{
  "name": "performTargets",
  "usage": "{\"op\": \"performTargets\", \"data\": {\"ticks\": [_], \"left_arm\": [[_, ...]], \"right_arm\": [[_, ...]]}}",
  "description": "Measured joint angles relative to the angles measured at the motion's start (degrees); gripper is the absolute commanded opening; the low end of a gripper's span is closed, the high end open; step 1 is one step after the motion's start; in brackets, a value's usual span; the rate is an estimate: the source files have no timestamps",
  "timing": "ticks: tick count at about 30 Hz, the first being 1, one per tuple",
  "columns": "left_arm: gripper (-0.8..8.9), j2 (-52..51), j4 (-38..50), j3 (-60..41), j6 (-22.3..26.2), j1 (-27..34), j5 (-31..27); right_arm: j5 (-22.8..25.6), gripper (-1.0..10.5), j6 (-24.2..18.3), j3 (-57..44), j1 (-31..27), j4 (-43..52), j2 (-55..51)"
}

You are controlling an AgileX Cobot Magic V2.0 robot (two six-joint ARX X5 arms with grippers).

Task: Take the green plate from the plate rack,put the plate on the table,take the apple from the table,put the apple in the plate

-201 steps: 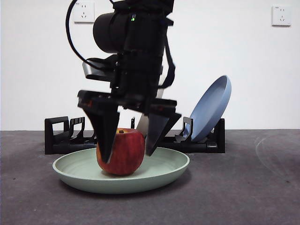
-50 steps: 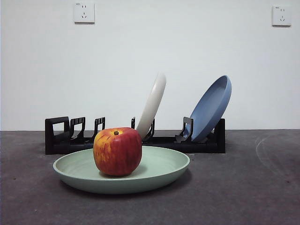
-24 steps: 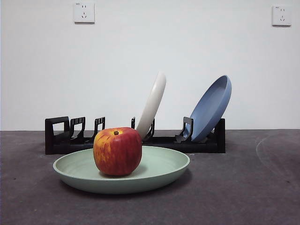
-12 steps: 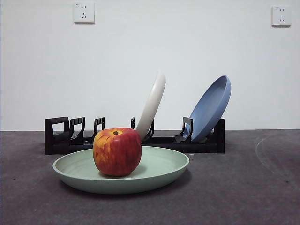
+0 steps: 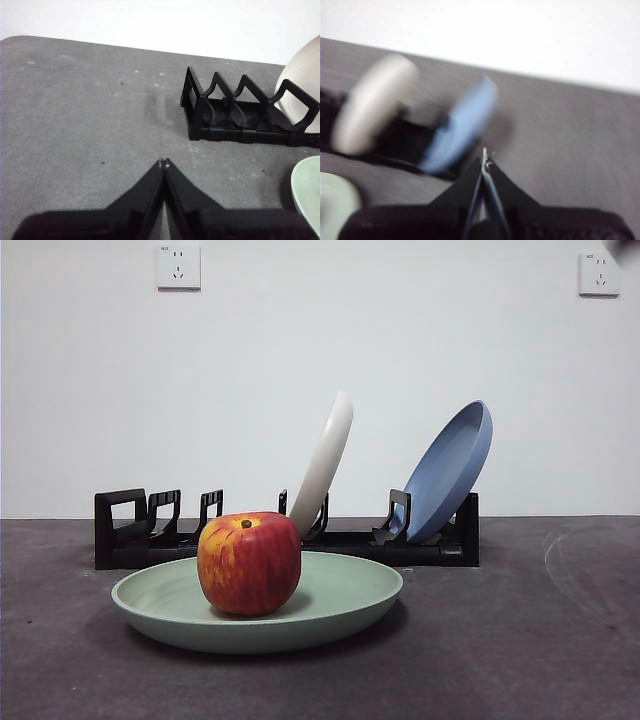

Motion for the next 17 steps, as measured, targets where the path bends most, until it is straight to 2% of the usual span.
{"op": "performTargets", "data": {"ticks": [3, 7, 12, 17], "left_arm": [[-0.03, 0.0, 0.0, 0.0, 0.0, 0.0, 0.0], [-0.03, 0.0, -0.02, 0.0, 0.0, 0.0, 0.0], [-0.03, 0.04, -0.02, 0.0, 0.0, 0.0, 0.0], [-0.03, 0.22, -0.02, 0.0, 0.0, 0.0, 0.0]], "right_arm": [[-0.02, -0.2, 2.34, -10.56, -6.38, 4.92, -5.2], [0.0, -0.2, 5.25, -23.39, -11.91, 13.27, -14.36], [0.04, -0.2, 6.45, -35.19, -13.03, 15.74, -27.89], [0.04, -0.2, 6.45, -37.62, -13.11, 15.93, -35.71]]}}
